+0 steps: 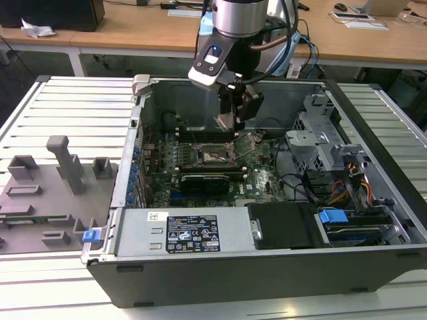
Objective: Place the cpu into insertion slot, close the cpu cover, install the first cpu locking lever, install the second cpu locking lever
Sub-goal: 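Place the cpu into insertion slot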
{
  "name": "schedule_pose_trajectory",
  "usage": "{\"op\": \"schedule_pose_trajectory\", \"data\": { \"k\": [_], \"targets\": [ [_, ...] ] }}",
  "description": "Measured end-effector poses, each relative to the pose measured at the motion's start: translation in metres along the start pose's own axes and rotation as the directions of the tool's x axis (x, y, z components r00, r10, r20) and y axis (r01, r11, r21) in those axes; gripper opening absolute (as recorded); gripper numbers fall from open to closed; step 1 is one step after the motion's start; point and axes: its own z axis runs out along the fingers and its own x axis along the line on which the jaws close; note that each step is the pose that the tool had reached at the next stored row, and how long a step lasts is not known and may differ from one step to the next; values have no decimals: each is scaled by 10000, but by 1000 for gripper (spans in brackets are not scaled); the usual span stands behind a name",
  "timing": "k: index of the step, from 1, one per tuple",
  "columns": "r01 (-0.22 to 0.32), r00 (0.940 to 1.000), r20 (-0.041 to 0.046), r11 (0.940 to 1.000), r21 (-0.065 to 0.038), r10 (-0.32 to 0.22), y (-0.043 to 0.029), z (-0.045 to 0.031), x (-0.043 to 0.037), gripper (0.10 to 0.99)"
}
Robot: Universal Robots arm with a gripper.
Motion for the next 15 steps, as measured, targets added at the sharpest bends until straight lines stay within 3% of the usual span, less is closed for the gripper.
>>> {"op": "schedule_pose_trajectory", "data": {
  "k": [4, 6, 8, 12, 15],
  "targets": [
    [0, 10000, -1, 10000, 0, 0, -2, 29, -1, 537],
    [-7, 10000, 55, 10000, 21, 7, -8, 85, -2, 537],
    [-483, 9988, 100, 9988, 12, 483, -12, 126, -2, 537],
    [-1504, 9884, 183, 9886, -19, 1504, -16, 184, -4, 537],
    [-1954, 9805, 219, 9807, -36, 1954, -20, 237, -4, 537]
  ]
}}
